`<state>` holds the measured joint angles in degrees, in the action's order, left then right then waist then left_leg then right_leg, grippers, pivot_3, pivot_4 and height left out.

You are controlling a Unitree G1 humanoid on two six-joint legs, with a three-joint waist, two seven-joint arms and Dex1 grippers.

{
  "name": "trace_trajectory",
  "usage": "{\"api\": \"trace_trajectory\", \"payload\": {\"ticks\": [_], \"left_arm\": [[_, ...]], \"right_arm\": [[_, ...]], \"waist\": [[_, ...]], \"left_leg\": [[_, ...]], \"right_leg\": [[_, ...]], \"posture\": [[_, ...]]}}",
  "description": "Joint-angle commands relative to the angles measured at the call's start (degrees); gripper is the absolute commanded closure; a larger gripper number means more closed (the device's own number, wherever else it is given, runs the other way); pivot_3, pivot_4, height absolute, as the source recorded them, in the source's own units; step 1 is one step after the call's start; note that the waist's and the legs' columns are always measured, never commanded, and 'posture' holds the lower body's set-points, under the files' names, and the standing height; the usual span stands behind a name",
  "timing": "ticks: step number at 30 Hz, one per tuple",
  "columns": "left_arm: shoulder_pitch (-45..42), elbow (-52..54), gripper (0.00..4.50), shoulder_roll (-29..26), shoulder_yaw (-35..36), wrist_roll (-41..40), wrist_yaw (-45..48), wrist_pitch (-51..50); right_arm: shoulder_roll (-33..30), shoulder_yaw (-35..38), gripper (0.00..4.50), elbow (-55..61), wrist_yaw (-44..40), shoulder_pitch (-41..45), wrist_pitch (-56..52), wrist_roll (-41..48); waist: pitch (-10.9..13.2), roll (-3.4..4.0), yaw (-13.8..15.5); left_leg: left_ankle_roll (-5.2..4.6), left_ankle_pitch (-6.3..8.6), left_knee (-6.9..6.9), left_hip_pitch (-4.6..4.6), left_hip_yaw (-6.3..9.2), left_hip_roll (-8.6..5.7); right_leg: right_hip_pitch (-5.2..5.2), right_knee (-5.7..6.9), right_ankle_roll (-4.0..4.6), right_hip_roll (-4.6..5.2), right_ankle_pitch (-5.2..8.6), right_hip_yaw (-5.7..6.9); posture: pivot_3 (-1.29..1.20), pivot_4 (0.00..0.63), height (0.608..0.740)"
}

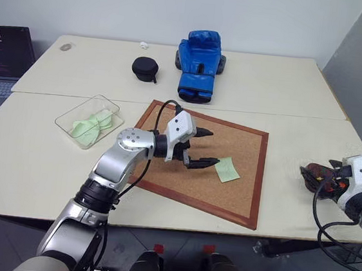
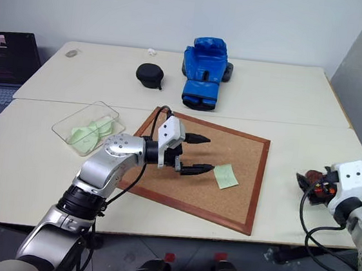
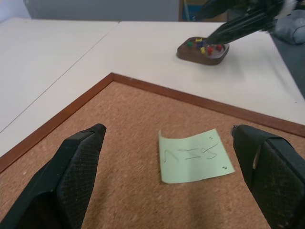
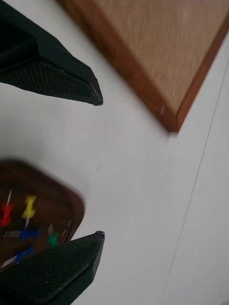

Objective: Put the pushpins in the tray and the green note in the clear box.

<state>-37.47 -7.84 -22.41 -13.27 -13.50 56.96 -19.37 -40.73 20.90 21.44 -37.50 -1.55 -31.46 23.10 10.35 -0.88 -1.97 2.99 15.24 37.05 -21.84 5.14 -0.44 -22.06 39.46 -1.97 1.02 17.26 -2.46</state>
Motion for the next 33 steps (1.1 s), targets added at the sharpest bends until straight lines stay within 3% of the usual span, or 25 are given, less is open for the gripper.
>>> {"api": "trace_trajectory", "payload": {"ticks": [1,8,26,33], "left_arm": [[-2.25,-4.43,0.00,1.34,-1.29,2.00,0.22,1.96],[-4.29,-11.13,0.00,4.05,-3.63,3.54,3.71,3.70],[-7.72,-22.20,0.00,11.52,-5.65,7.70,5.33,9.12],[-9.44,-27.28,1.25,12.04,-4.97,8.44,6.20,9.76]], "right_arm": [[-1.11,-2.22,0.02,8.70,-4.91,-0.15,0.72,4.76],[-2.31,-6.48,0.02,15.43,-7.85,-1.95,0.72,6.72],[-1.27,-4.30,0.02,17.91,-4.02,-8.45,-0.57,6.45],[-1.03,-3.73,0.00,17.95,-3.13,-9.08,-0.23,6.36]], "waist": [[0.01,-0.02,0.01],[0.04,-0.06,0.29],[0.05,-0.10,0.20],[0.06,-0.11,0.16]], "left_leg": [[0.00,0.00,0.00,-0.01,0.02,0.00],[0.00,0.00,0.01,-0.10,0.15,0.00],[0.00,0.00,0.02,-0.07,0.15,-0.03],[0.00,0.00,0.02,-0.07,0.16,-0.04]], "right_leg": [[0.00,-0.01,0.00,-0.02,0.00,0.02],[0.02,-0.09,0.00,0.06,0.00,0.10],[0.04,-0.07,0.00,0.03,0.00,0.11],[0.03,-0.07,0.00,0.01,0.00,0.13]], "posture": [[0.00,0.150,0.740],[0.00,0.150,0.740],[0.00,0.150,0.740],[0.00,0.150,0.740]]}}
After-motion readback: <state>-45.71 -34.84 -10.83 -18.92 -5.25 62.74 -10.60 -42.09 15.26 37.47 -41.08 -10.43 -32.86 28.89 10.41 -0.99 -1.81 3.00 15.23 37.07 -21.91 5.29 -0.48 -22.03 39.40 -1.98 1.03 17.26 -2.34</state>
